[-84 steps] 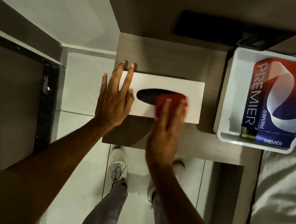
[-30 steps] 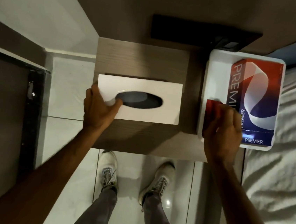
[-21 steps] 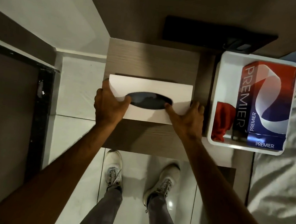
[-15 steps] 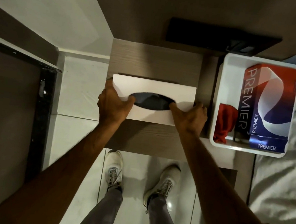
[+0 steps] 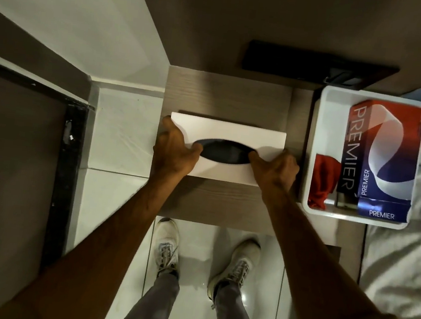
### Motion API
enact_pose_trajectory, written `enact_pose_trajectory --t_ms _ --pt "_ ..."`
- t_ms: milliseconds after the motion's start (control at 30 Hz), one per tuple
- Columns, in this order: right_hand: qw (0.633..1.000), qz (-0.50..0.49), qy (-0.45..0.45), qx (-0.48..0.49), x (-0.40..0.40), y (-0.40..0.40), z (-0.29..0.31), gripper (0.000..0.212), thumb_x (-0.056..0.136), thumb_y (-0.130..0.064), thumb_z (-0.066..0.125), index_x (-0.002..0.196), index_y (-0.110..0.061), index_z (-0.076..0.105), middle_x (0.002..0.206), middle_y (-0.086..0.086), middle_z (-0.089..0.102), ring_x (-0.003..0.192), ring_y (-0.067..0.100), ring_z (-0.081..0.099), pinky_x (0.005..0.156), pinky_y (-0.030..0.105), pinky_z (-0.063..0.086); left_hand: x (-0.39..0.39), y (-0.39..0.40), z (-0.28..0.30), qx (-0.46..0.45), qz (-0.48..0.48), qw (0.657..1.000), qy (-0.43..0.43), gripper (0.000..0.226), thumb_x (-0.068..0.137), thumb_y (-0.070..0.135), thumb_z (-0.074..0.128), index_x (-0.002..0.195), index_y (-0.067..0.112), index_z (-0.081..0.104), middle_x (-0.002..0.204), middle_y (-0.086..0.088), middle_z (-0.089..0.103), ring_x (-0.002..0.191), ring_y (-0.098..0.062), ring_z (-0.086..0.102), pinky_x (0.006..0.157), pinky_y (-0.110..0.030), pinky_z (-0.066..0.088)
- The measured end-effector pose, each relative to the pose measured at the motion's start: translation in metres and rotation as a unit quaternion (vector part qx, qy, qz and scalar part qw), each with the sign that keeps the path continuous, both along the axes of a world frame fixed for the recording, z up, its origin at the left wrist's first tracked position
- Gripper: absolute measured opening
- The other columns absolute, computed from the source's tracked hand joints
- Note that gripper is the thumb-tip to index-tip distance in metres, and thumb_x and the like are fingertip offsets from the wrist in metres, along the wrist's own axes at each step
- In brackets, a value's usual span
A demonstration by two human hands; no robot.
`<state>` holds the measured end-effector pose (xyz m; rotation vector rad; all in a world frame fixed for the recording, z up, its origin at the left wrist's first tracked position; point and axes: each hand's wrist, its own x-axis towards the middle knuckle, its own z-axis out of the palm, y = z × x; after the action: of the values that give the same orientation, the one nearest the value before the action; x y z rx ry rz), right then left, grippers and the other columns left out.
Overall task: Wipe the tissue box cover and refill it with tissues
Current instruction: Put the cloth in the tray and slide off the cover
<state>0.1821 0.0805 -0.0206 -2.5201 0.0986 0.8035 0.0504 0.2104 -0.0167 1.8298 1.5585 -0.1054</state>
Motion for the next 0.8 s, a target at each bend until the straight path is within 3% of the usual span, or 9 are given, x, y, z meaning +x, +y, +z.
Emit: enact_pose_trajectory --t_ms 300,433,667,800 --pt "0.999 -0.018 0.016 0.022 0.004 0.004 0.003 0.078 0.076 -0.031 0.084 0.141 -0.009 0.048 0.141 0.013 0.053 0.130 0.032 0.053 0.105 0.050 0.051 0.001 0.005 -0.001 -0.032 -0.008 0.999 -0.017 0.081 0.083 0.027 0.079 0.144 0.012 0.028 0.135 -0.014 0.053 0.124 -0.032 0.059 0.099 -0.040 0.054" --pt "0.999 -0.006 0.038 0.035 0.008 -0.002 0.011 0.072 0.084 -0.026 0.079 0.145 -0.009 0.044 0.142 0.012 0.054 0.130 0.030 0.055 0.101 0.041 0.052 -0.003 0.005 -0.003 -0.054 -0.004 0.998 -0.028 0.080 0.081 0.027 0.080 0.142 0.013 0.029 0.135 -0.013 0.052 0.126 -0.031 0.057 0.099 -0.041 0.054" --pt "0.998 0.050 -0.008 0.046 -0.007 -0.034 0.030 0.073 0.081 -0.043 0.080 0.141 -0.014 0.047 0.142 0.011 0.051 0.128 0.028 0.054 0.096 0.034 0.048 -0.011 -0.003 0.019 -0.042 -0.016 0.998 -0.052 0.085 0.081 0.025 0.081 0.147 0.009 0.029 0.145 -0.014 0.040 0.133 -0.029 0.050 0.105 -0.040 0.050" --pt "0.997 0.053 0.039 0.040 -0.043 -0.074 0.040 0.074 0.080 -0.054 0.077 0.139 -0.019 0.048 0.139 0.008 0.052 0.126 0.027 0.054 0.101 0.047 0.053 -0.042 -0.026 0.039 -0.046 -0.016 0.998 -0.035 0.080 0.080 0.024 0.082 0.143 0.007 0.035 0.144 -0.015 0.035 0.129 -0.031 0.051 0.098 -0.031 0.048"
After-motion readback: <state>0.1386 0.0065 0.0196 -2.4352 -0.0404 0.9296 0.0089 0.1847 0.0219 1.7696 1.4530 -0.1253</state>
